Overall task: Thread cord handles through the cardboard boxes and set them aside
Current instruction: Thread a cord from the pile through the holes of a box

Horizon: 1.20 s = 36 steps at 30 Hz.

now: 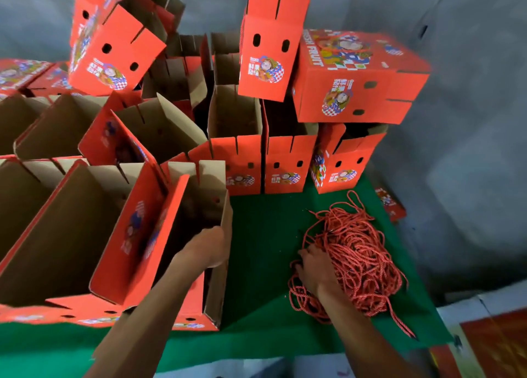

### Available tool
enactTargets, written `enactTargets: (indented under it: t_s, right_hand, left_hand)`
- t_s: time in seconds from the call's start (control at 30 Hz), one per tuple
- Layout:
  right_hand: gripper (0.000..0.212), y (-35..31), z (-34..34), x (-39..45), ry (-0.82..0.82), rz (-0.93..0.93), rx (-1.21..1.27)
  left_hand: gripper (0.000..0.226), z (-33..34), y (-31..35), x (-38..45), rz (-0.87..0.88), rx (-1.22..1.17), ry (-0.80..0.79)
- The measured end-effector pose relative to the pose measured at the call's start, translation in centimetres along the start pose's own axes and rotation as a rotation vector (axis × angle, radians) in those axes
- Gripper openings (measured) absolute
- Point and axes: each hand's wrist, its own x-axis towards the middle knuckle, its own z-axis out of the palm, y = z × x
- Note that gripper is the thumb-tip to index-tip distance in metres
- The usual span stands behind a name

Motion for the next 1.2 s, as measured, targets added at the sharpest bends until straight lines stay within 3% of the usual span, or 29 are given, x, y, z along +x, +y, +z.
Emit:
enactTargets:
  t_s: [0.13, 0.3, 0.43, 0.5, 0.63, 0.8, 1.0, 1.1, 1.2]
  right_hand:
    - [0.018, 0.1, 0.1, -0.7, 0.088, -0.029, 0.058]
    - [0.024, -0.4, 0.0, -1.0, 0.065, -0.039, 0.289]
    - [0.026, -1.8, -1.3, -1.4, 0.197, -0.002, 0.451]
    - [0.029, -2.9, -2.7, -1.5, 0.221, 0.061, 0.73]
    - [0.034, -4.3, -6.3, -1.7, 0.272, 0.117, 1.199]
    - [0.024, -5.5, -9.5, -1.2, 0.305, 0.102, 1.336]
    - [0.023, -6.9, -10.5, -0.9, 0.35, 0.112, 1.366]
    - [0.021, -6.6, -10.1, -0.7, 0.353, 0.201, 1.414]
    - [0.025, -6.1, -9.4, -0.8, 0.412, 0.201, 1.329]
  left_hand:
    - [0.039, 0.4, 1.1, -0.4, -0.022, 0.039, -0.007]
    - [0.035, 0.0, 1.7, -0.4, -0.041, 0.012, -0.024]
    - [0.041, 0.1, 1.7, -1.0, -0.073, 0.021, 0.037]
    - [0.055, 0.5, 1.9, -1.7, -0.065, 0.123, 0.089]
    - [0.109, 1.3, 2.6, -3.1, 0.022, 0.296, 0.198]
    - [0.127, 2.7, 5.7, -2.5, -0.024, 0.36, 0.269]
    - [0.103, 6.9, 8.9, 0.7, -0.095, 0.581, 0.345]
    - [0.105, 8.0, 8.8, 1.8, -0.1, 0.699, 0.365]
    - [0.111, 7.0, 8.9, 1.9, -0.083, 0.598, 0.373]
